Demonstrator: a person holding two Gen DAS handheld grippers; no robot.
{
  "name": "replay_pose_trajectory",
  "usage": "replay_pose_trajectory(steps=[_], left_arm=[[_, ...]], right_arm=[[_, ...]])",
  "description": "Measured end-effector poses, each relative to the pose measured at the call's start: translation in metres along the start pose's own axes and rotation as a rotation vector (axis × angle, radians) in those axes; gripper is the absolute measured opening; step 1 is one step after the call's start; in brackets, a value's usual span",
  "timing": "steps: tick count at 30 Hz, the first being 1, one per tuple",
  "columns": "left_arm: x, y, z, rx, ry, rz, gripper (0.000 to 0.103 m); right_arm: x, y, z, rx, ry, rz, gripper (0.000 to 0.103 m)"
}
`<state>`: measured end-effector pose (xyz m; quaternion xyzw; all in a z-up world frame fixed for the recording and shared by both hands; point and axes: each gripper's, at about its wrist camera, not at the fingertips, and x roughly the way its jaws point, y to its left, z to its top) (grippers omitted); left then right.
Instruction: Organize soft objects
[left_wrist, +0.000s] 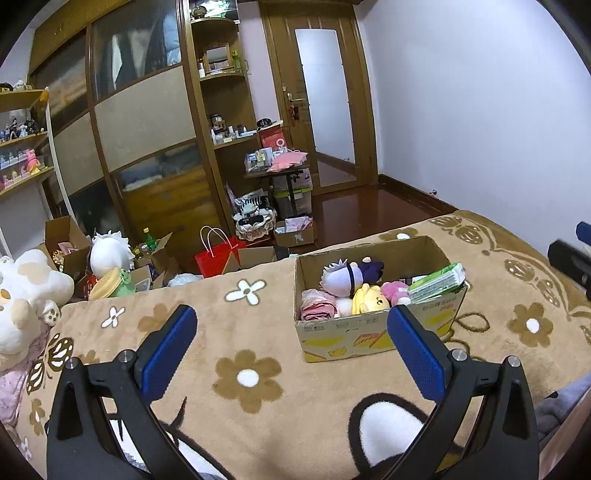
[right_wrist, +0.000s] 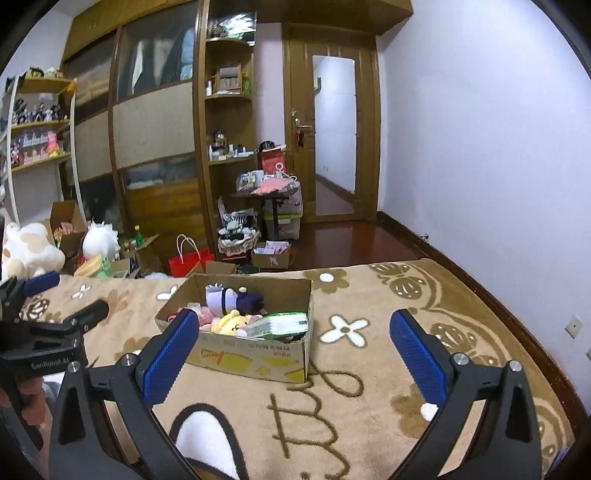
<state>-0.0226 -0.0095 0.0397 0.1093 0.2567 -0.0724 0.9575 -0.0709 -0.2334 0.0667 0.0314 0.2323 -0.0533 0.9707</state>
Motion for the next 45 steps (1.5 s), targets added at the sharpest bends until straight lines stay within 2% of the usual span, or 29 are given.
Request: replay_pose_trajectory(steps=[12,45], left_arm=[[0.006,-0.005,-0.004,0.035,-0.026,0.043,0.102],[0.009,-0.003,-0.003,0.016,-0.027,0.03,0.102]], right_arm=[[0.009,-0.005,-0.007,0.03,0.032,0.005,0.103],[0.015,-0.005,-0.01,0.028,0.052,0.01,0.103]])
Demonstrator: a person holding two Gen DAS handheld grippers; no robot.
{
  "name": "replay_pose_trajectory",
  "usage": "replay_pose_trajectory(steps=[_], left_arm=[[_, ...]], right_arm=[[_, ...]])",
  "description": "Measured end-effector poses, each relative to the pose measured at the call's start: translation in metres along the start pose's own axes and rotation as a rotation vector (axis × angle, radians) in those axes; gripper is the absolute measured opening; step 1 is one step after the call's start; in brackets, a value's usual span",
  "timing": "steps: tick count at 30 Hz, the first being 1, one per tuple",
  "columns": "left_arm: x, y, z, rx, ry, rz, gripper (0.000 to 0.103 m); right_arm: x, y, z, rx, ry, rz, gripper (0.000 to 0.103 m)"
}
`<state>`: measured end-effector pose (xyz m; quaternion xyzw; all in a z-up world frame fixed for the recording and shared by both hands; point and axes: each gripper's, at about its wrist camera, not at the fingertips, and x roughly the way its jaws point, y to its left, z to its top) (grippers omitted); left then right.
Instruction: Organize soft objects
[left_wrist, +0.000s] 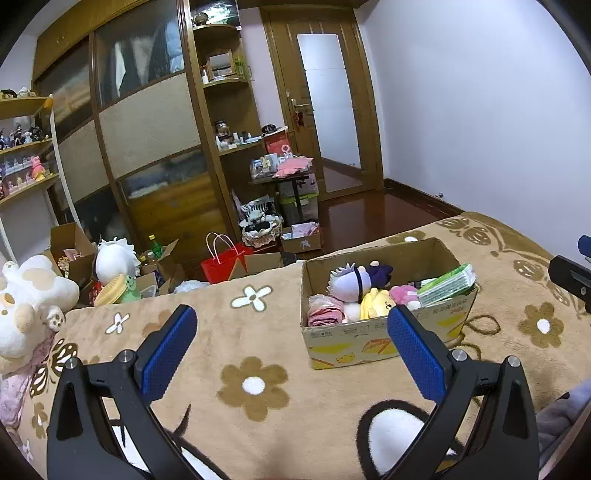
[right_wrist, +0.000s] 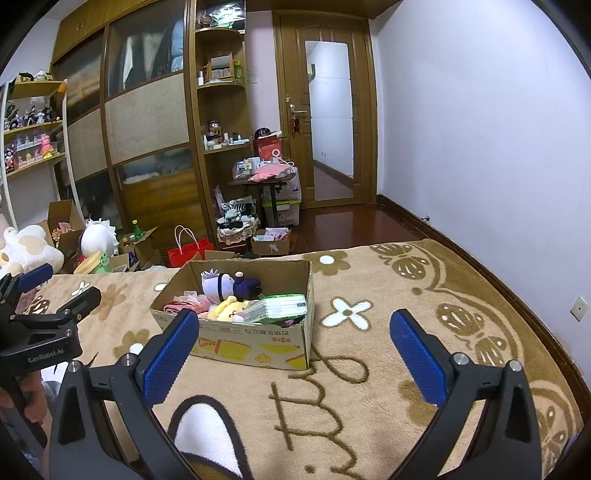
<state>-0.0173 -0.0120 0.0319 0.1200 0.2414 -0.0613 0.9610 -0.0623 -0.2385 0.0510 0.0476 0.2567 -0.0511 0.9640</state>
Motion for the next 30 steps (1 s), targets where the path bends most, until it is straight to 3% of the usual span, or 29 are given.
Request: replay_pose_trajectory(steps=[30], left_arm=[[-0.0014,-0.0037,-0.0001,0.003,0.003,-0.005,0.102]], right_arm=[[-0.0001,0.0003,0.0012,-0.003,0.002,-0.002,0.103]])
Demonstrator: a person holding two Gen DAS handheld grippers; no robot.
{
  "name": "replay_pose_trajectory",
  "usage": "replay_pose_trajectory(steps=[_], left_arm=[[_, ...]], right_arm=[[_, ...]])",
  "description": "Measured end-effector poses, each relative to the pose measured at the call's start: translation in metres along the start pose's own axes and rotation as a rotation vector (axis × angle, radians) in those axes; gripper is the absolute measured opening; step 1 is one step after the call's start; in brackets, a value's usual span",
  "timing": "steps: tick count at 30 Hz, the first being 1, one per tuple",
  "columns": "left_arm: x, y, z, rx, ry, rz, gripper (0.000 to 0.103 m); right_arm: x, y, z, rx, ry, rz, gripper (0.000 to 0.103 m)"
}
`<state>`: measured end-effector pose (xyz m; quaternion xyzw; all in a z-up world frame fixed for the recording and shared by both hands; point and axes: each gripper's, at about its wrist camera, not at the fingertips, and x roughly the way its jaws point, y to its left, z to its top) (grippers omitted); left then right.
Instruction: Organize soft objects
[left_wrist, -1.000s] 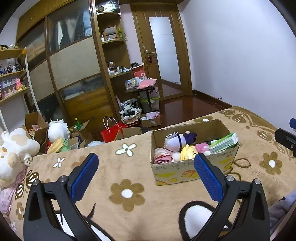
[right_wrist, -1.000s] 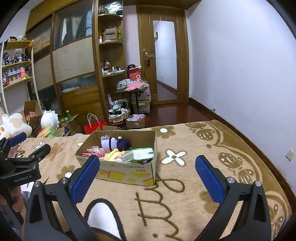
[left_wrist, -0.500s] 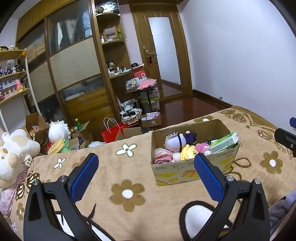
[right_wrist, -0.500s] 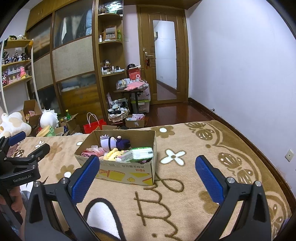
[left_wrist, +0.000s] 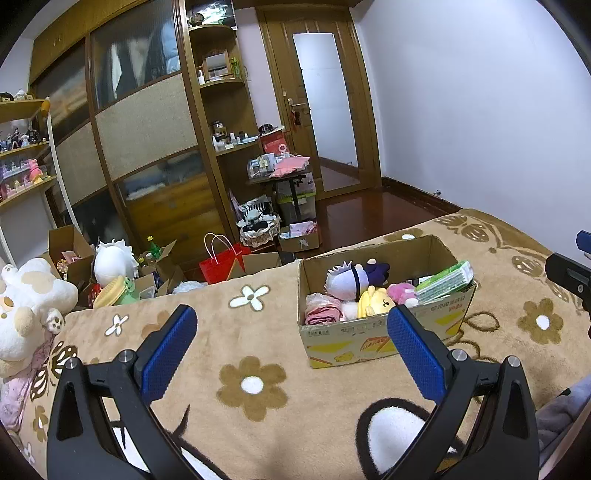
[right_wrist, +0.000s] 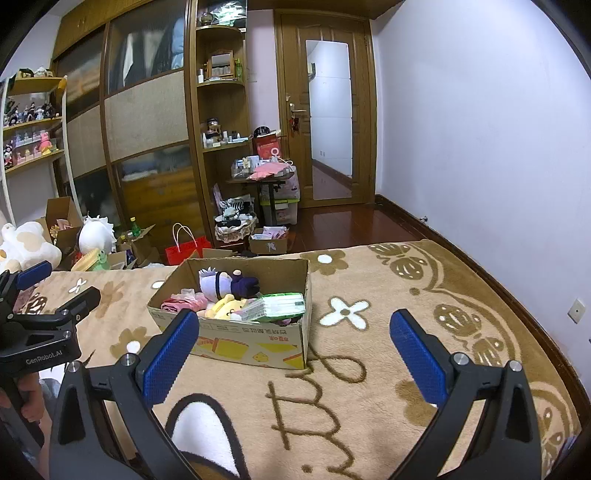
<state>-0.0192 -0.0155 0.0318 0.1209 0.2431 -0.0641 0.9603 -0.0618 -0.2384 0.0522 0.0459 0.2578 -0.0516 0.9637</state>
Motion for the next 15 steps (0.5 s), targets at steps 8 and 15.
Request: replay_pose_trajectory(steps=[8,15], left_arm=[[0.0007,0.0024,0.0003,-0.001,-0.002,0.002,0.102],[0.0008,0.0028,0.0002,-0.004,-0.001,-0.003,0.102]], right_arm=[[0.0005,0.0001,0.0006,0.0,0.0,-0.001,0.103],[0.0004,0.0002,0.0013,-0.002,0.001,-0.001,0.103]])
